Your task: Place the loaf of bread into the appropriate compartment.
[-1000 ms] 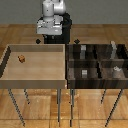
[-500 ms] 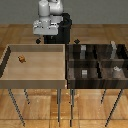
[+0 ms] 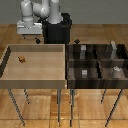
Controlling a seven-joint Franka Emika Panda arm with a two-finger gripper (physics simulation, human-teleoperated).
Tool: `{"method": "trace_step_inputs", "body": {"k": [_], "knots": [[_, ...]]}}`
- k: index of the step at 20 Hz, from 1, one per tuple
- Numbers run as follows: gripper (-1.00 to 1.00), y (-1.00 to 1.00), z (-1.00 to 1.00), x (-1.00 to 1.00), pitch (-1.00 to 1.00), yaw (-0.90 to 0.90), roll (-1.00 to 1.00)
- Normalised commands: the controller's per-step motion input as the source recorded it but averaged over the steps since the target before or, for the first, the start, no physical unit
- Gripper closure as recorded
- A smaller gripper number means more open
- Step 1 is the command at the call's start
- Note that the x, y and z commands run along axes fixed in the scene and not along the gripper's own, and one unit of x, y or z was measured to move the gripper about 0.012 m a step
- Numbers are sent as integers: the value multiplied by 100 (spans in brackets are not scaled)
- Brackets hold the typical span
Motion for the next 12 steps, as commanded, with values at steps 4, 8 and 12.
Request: {"method": "trace_step_inputs", "body": {"k": [4,8,12], "knots": [[-100,-100,0,8,0,0,0],[-100,0,0,75,0,0,0],[-100,0,0,100,0,0,0]]}}
